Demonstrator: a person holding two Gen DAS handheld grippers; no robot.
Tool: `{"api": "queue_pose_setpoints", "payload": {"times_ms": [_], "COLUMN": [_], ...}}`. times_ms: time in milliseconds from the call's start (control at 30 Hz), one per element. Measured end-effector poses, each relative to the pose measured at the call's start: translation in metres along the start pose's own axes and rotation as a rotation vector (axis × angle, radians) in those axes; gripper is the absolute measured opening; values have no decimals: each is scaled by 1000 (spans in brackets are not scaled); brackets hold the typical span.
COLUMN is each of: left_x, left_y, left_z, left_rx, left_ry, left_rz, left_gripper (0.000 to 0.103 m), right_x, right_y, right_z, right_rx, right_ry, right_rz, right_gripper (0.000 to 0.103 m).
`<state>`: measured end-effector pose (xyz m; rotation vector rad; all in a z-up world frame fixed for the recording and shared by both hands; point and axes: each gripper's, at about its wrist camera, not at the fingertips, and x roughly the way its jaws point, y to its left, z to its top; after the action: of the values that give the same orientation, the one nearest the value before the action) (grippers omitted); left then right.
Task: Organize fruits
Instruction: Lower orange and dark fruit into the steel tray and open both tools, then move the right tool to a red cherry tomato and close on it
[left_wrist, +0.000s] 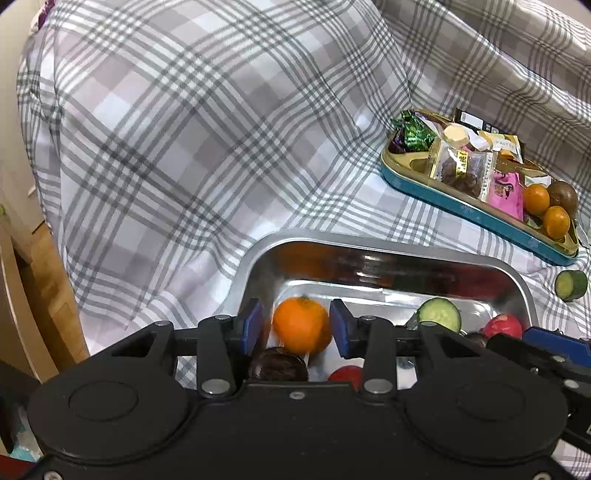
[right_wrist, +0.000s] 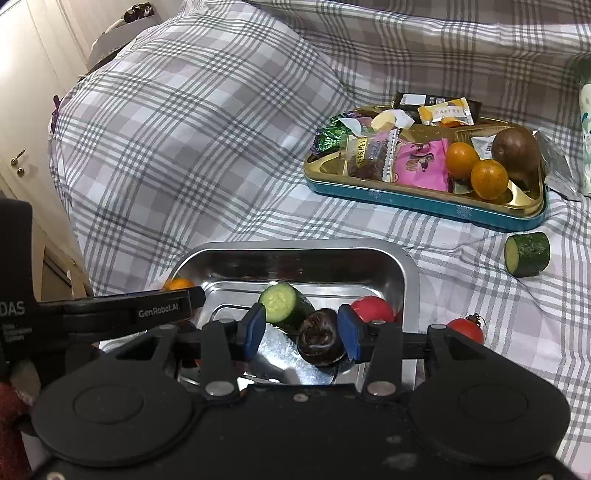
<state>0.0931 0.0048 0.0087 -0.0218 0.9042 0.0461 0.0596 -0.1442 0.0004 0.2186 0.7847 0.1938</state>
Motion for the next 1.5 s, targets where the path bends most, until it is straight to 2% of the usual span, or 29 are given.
{"api": "queue_pose_setpoints", "payload": {"times_ms": [800,1167,1500], "left_x": [-15,-25,-34], "left_y": [-18,-46,-80], "left_z": [2,-1,-8], "left_rx": [35,82,146], "left_ry": [-15,-14,-14], "left_rz": [-28,-88,-161], "left_gripper": [48,48,48], "right_x": [-6,-10,-29], "right_y": [-7,-24,-73], "right_z": [0,4,15], "right_rx": [13,10,103], "right_ry": [16,47,40], "right_rz": [-46,-171,-270], "right_gripper": [47,47,47]}}
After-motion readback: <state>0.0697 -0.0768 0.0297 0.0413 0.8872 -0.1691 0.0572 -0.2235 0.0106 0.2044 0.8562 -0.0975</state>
